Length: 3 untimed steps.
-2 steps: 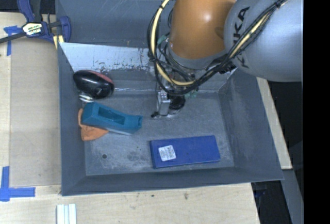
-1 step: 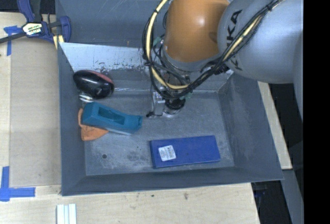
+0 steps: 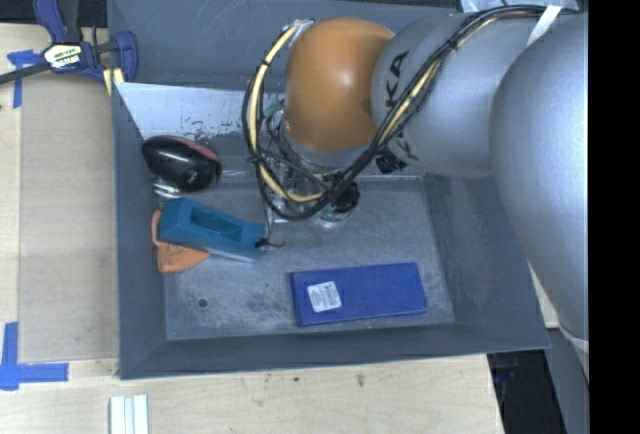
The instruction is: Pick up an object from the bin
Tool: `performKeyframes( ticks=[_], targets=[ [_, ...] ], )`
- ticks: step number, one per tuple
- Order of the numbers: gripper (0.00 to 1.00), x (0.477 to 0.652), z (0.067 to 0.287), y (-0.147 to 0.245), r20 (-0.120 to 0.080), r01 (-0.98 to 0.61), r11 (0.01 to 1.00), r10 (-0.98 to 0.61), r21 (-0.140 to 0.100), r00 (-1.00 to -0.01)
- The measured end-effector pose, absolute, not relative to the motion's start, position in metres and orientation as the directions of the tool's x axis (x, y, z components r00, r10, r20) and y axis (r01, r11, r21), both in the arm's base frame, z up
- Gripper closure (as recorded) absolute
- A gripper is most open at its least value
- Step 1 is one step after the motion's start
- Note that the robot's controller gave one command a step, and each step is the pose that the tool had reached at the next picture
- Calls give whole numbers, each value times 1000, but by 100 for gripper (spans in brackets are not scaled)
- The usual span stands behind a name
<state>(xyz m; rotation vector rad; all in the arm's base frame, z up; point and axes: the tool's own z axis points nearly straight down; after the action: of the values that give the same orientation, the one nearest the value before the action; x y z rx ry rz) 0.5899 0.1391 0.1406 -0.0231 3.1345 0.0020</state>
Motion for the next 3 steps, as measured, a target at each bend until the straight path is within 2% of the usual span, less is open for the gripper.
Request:
performKeyframes(
  ticks=[1,2,3],
  targets=[
    [0,579,102,145,0,-26,1000,-26,5,-1000],
    [0,577,97,146,3,-30,1000,-30,5,-1000],
    [0,570,133,155,5,-5,1000,-5,0,-1000]
  ],
)
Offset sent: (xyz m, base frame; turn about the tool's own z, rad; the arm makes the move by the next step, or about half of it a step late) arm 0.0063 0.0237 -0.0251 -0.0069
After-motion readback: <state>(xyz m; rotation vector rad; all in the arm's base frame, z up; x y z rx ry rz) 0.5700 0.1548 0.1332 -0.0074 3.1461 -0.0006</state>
